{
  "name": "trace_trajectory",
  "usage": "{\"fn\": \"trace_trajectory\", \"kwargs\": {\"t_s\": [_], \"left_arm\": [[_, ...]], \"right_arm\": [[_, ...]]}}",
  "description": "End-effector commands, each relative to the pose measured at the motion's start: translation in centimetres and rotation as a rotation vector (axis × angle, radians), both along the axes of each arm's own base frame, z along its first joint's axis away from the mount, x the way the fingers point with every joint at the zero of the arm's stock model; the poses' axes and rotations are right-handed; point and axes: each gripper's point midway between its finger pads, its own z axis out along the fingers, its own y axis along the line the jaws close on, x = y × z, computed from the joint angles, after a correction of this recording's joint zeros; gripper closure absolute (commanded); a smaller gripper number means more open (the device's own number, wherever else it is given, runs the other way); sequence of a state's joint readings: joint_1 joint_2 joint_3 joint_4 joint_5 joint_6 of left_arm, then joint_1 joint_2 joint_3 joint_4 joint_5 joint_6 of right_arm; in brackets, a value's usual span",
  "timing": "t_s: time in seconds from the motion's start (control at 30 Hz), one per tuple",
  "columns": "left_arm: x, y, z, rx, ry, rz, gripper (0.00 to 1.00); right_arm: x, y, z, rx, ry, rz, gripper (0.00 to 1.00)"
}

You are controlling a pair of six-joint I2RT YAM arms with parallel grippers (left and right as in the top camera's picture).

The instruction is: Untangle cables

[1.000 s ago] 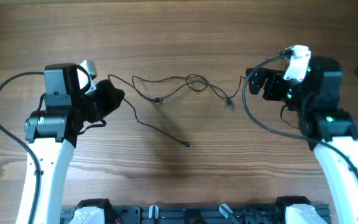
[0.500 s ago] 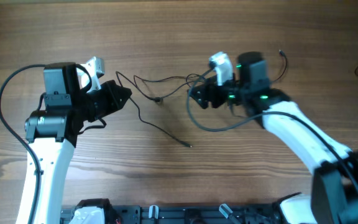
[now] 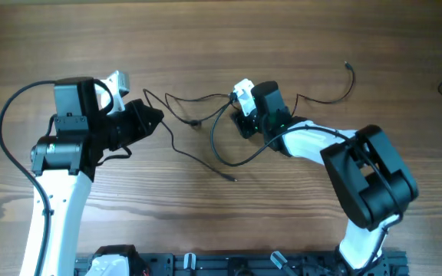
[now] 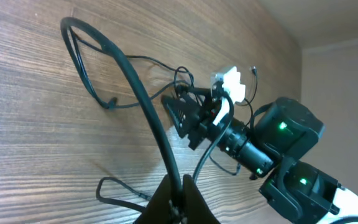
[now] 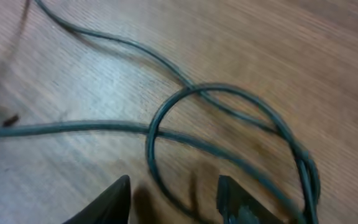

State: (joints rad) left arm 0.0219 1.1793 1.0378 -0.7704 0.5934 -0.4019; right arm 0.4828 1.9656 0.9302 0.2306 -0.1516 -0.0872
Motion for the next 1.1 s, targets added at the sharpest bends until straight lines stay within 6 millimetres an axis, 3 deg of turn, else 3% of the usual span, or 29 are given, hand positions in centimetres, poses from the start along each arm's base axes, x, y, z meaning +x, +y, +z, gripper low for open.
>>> {"fn": "trace_trajectory", "kwargs": {"t_s": [0.0,0.1,0.17,0.2,0.23,0.3,0.33,0.43,0.53,0.6,0.67,0.7,0.87,0.93,0.97,1.0,1.07], "left_arm": [[-0.2,0.0,0.1,-0.016,0.010,0.001,0.96],[0.0,0.8,-0.4,0.029,0.020,0.037,0.96],[0.6,3.6,-1.1,0.098,0.027,0.136,0.96],[0.8,4.9,-1.1,0.106,0.029,0.178,0.96],[1.0,6.5,-1.1,0.105,0.033,0.230,0.96],[1.0,9.5,-1.1,0.104,0.038,0.325,0.96],[0.9,11.8,-1.2,0.099,0.046,0.405,0.96],[-0.5,18.0,-1.4,0.042,0.100,0.671,0.96],[-2.8,22.1,-1.9,0.000,0.159,0.860,0.96],[-5.4,24.8,-2.9,-0.022,0.242,1.040,0.96],[-7.6,26.4,-3.7,-0.039,0.318,1.188,0.96],[-8.4,26.9,-3.9,-0.057,0.341,1.232,0.96],[-6.1,22.8,-4.3,-0.100,0.351,1.068,0.96],[-5.0,20.4,-5.0,-0.084,0.364,0.976,0.96],[-4.5,19.4,-5.4,-0.076,0.364,0.934,0.96],[-3.7,17.7,-5.9,-0.058,0.364,0.867,0.96],[-2.7,15.9,-6.6,-0.039,0.365,0.794,0.96]], "right_arm": [[0.7,0.0,-0.6,0.001,-0.014,-0.022,0.96],[3.3,-4.1,5.7,0.002,-0.119,-0.227,0.96],[4.1,-9.9,12.8,0.037,-0.202,-0.390,0.96],[4.1,-13.9,16.0,0.048,-0.241,-0.474,0.96],[3.8,-17.7,18.0,0.055,-0.263,-0.561,0.96],[2.9,-24.3,19.8,0.097,-0.262,-0.727,0.96],[2.1,-27.8,19.7,0.150,-0.221,-0.796,0.96],[0.8,-31.4,18.4,0.274,-0.119,-0.873,0.96],[0.5,-31.9,18.1,0.300,-0.100,-0.873,0.96],[0.5,-32.2,17.8,0.344,-0.074,-0.932,0.96],[0.5,-32.2,17.3,0.361,-0.053,-0.953,0.96],[0.6,-31.3,17.1,0.390,-0.030,-0.913,0.96],[0.4,-21.1,20.2,0.469,-0.087,-0.328,0.96],[0.1,-18.3,20.4,0.466,-0.084,-0.238,0.96],[0.2,-17.7,20.3,0.442,-0.092,-0.238,0.96],[0.9,-18.4,20.5,0.402,-0.124,-0.294,0.96],[2.3,-20.3,22.9,0.350,-0.223,-0.367,0.96]]}}
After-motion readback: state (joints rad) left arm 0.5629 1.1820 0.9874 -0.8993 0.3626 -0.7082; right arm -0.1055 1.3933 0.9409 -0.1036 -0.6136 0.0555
